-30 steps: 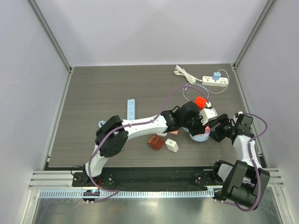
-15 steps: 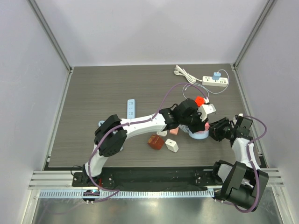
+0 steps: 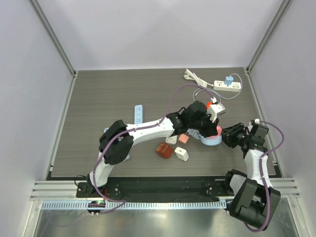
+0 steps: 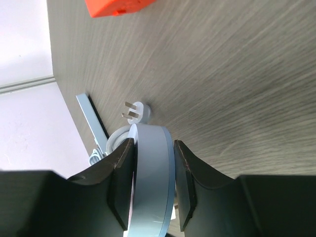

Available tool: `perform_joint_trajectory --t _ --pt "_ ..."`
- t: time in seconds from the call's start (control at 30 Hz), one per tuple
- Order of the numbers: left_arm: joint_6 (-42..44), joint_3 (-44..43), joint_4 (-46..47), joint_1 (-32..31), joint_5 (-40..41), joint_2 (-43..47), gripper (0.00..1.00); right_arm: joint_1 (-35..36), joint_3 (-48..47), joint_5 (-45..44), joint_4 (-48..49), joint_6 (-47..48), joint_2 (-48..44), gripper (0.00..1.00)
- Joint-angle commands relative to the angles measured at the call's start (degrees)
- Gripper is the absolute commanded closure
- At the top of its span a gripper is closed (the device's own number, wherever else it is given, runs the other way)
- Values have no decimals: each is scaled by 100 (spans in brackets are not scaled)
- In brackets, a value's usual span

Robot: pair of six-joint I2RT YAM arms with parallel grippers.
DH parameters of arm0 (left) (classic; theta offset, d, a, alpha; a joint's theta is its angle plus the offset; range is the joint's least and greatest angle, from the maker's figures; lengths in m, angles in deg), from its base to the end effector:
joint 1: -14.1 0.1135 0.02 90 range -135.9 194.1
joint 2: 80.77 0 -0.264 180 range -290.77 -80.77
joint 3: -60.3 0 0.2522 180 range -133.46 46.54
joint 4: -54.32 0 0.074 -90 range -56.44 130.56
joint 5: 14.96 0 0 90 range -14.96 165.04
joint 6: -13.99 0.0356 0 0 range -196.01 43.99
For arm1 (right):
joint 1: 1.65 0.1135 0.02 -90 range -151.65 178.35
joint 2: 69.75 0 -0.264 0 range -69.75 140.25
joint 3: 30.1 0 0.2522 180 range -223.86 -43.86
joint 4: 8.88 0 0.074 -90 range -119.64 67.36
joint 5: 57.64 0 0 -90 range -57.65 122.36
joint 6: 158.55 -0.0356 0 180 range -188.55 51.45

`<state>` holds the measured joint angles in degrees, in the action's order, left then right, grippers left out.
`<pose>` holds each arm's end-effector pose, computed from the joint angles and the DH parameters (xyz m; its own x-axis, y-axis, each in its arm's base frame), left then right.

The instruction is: Pull the plug off the socket

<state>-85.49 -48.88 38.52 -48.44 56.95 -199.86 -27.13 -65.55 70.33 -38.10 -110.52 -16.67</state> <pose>0.2180 -0.4434 0.2540 -0.3575 0.3484 -0.8665 0.9263 0.2509 -0.2813 0.1643 -0.0540 0.1737 -0.5169 0.8303 -0.2083 0.4102 0.4538 0.7911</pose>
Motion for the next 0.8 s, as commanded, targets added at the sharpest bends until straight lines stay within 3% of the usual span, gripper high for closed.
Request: perform_joint_trajectory --t 0.0,0.27,0.5,0.53,0.63,0.77 --pt "-967 -170 1496 146 -46 430 100 95 77 518 87 348 -298 99" --pt "-2382 -426 1381 778 464 211 100 95 183 702 175 550 -421 99" --pt "-2973 110 3409 1332 -931 158 100 95 297 790 184 585 -562 99" --pt "-2920 137 3961 1393 -1482 149 100 87 289 799 175 585 -571 99" --pt "-2832 -73 4195 1526 -2406 9 100 87 280 860 175 594 -571 99" --pt "-2639 -346 4115 1693 -2735 -44 100 95 288 905 166 594 -597 99"
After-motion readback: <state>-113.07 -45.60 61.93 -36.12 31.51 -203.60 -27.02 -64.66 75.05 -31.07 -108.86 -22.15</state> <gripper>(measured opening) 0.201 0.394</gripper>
